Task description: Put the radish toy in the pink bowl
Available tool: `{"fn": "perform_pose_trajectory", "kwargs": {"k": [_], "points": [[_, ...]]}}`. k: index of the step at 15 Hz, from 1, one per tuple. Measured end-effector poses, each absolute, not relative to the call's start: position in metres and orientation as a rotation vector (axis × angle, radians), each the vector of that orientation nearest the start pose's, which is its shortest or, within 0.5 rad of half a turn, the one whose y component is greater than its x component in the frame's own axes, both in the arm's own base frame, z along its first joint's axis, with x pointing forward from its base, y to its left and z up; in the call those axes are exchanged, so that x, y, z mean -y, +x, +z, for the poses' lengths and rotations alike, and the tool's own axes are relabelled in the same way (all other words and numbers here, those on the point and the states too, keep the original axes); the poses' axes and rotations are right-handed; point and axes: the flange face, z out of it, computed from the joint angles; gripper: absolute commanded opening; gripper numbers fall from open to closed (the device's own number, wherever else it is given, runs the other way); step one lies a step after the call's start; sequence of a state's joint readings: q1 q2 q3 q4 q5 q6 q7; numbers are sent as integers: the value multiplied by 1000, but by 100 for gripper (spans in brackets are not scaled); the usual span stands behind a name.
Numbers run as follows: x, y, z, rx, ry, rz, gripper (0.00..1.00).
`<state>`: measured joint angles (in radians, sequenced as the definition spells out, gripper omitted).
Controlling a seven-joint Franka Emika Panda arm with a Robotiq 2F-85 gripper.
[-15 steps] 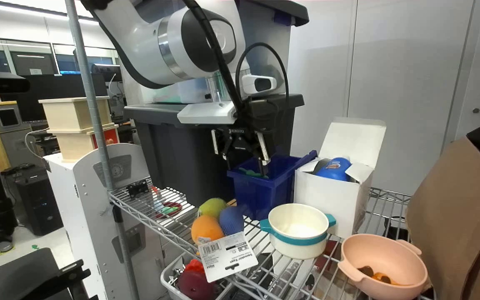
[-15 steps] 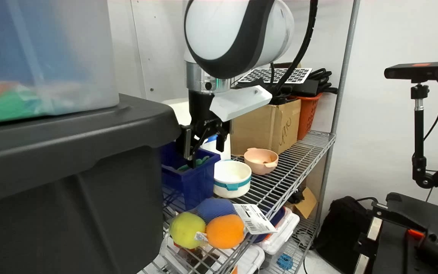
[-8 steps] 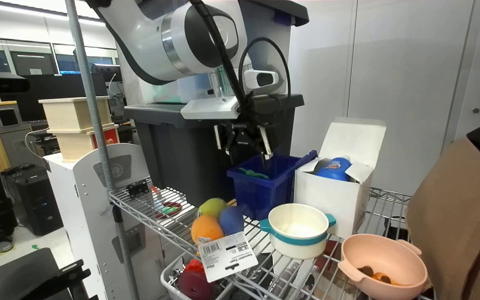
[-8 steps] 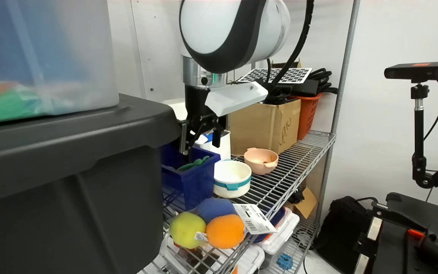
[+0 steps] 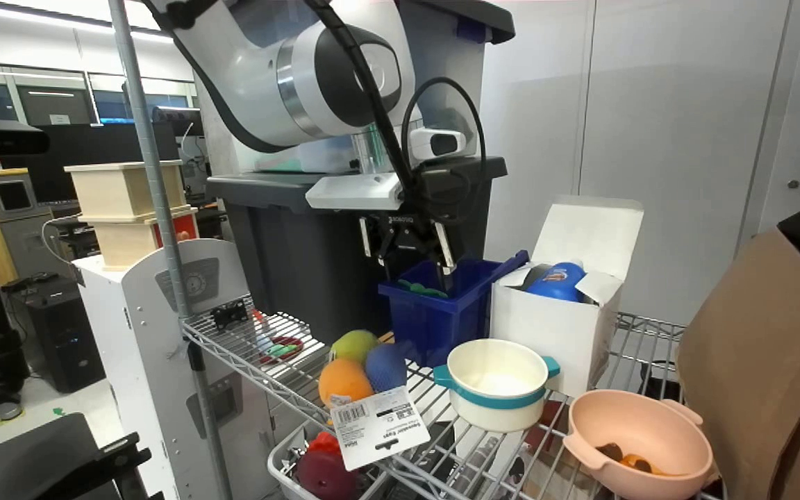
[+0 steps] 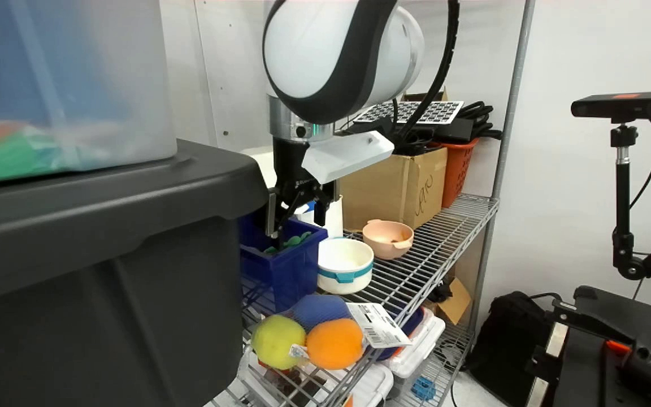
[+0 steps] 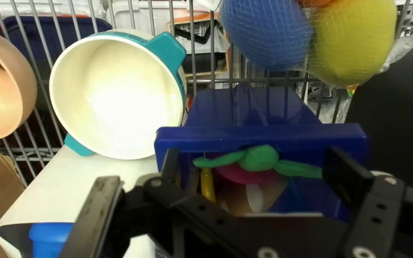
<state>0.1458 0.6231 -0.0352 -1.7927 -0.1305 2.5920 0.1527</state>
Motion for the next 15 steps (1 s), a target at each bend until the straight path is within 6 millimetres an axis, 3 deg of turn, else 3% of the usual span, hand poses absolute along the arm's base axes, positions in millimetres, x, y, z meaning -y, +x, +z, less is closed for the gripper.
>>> {"fn": "perform_pose_trajectory", "kwargs": {"k": [8,9,10,15], "points": [[-79,684,210,105,-3198,-313,100],[-79,685,207,105,-3198,-311,91],[-79,686,205,106,-3198,-309,74],[-79,688,198,107,-3199,-304,35]]}}
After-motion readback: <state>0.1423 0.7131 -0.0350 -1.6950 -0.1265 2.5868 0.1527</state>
